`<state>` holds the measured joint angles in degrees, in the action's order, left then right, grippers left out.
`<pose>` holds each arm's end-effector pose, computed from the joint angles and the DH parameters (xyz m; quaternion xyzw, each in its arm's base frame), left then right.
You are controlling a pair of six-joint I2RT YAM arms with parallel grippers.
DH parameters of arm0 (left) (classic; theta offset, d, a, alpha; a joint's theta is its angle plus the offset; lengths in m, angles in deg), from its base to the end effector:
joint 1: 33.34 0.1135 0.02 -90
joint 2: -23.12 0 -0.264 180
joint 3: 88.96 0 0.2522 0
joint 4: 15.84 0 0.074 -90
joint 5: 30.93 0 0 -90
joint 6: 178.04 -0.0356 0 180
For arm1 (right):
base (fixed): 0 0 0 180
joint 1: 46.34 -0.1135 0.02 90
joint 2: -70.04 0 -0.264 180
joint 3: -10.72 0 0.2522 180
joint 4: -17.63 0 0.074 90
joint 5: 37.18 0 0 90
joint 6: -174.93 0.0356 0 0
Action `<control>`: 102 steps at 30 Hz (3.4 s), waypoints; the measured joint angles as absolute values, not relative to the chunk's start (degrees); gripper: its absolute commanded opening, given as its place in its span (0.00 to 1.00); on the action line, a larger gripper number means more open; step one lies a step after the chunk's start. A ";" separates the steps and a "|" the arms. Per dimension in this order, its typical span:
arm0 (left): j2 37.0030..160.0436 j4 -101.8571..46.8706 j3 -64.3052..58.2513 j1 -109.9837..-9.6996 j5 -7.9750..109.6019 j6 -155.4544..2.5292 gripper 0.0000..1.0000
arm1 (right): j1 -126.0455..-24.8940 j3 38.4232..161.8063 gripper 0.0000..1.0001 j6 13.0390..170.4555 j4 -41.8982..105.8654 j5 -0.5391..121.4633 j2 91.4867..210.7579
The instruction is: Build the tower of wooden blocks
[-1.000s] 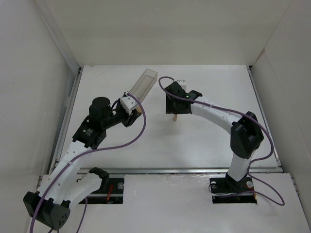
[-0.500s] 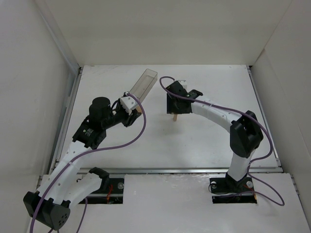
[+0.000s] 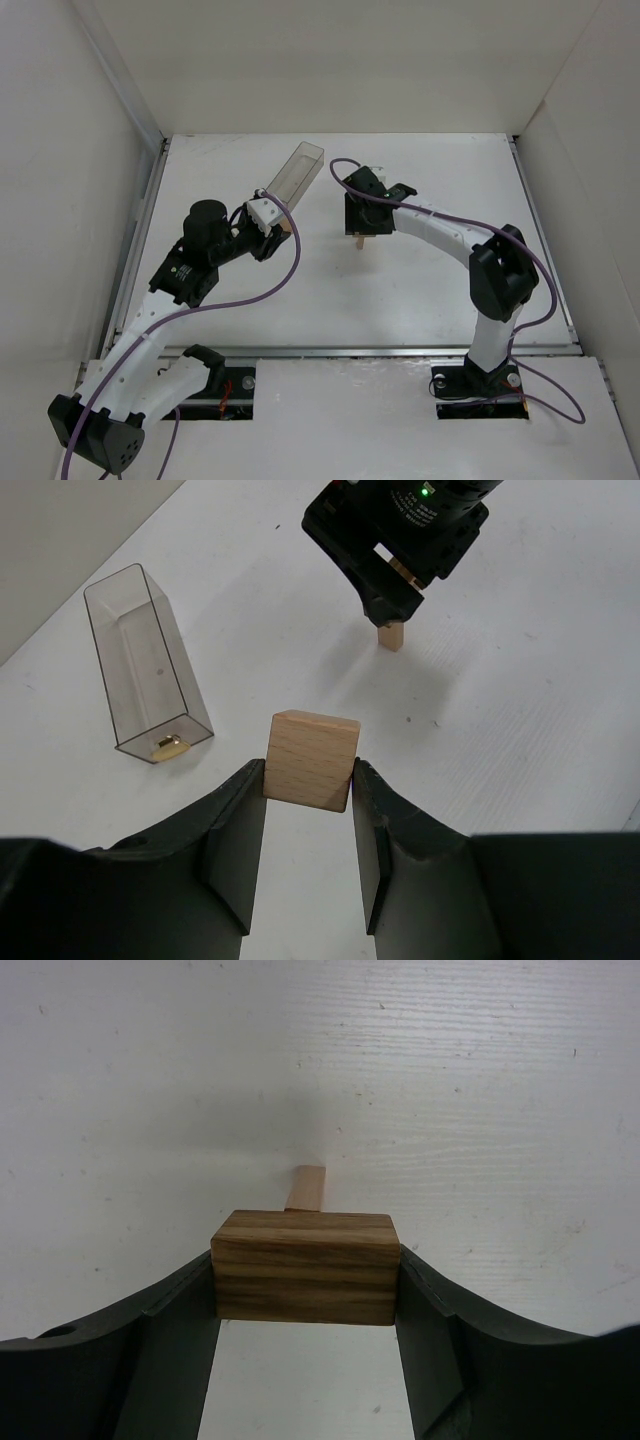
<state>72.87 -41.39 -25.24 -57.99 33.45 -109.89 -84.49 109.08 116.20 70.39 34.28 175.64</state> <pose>0.1736 -0.0966 0.3546 0.4270 0.6389 -0.1868 0.6120 0.3177 0.2351 0.2427 -0.0156 0.9541 0.0175 0.2986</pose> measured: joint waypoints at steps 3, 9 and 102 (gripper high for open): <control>72.87 -41.39 -25.24 -57.96 33.47 -109.89 0.11 | -84.28 109.08 0.65 116.09 70.35 34.47 175.64; 72.87 -41.39 -25.24 -57.96 33.47 -109.89 0.11 | -84.28 109.10 0.65 115.57 70.33 34.71 175.64; 125.11 -60.82 21.29 -68.39 25.01 -125.08 0.00 | -69.02 104.33 0.99 110.89 81.39 31.76 138.40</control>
<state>125.11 -60.82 21.29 -68.39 25.01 -125.08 -69.02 104.33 110.89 81.39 31.76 138.40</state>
